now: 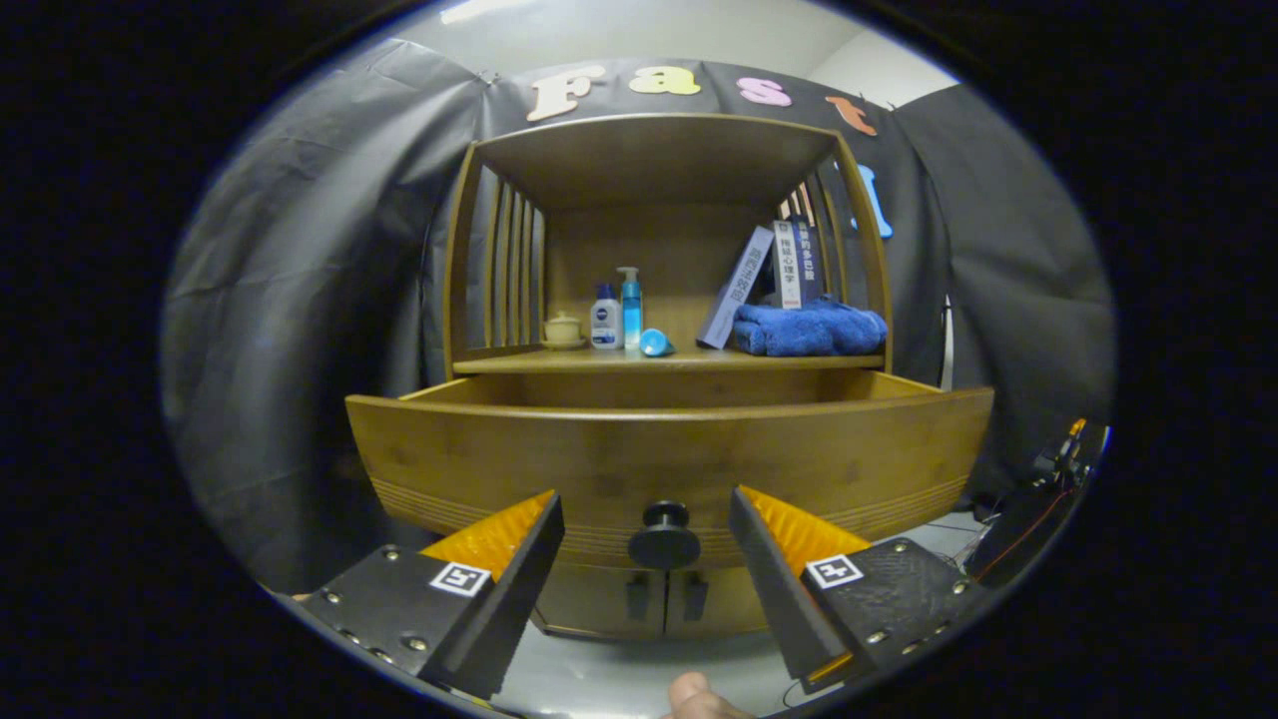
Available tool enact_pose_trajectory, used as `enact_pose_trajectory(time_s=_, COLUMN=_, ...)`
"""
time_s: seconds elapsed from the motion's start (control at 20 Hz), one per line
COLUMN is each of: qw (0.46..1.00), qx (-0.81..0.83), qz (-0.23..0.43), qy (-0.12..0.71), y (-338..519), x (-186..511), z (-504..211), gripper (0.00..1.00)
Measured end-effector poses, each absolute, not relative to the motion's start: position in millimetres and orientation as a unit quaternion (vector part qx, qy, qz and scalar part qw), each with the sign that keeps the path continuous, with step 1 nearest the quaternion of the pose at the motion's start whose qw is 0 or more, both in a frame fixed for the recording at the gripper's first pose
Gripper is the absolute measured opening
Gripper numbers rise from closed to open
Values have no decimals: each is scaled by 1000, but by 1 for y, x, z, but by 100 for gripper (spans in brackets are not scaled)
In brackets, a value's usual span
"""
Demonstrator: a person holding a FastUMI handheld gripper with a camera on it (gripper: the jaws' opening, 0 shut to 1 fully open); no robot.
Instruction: Pull open the drawer, take out the items inside it, and place them on the countertop above the cabinet.
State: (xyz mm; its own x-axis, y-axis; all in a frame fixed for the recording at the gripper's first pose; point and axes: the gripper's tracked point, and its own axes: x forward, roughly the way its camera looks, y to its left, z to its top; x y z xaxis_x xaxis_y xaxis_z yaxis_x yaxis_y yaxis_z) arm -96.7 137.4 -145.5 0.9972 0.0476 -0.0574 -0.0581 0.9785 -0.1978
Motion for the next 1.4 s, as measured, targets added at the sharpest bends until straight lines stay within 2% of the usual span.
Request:
enact_pose_trajectory(time_s=0.55, qw=991, qx=-125, qz=-11, qy=-44, y=142, x=-70, z=-153, gripper=99)
enact_pose_trajectory(time_s=1.05, qw=995, qx=-102, qz=-3, qy=-15, y=146, x=-20, z=-150, gripper=99)
enact_pose_trajectory(time_s=1.4, qw=998, qx=-60, qz=-4, qy=-32, y=151, x=17, z=-153, gripper=99)
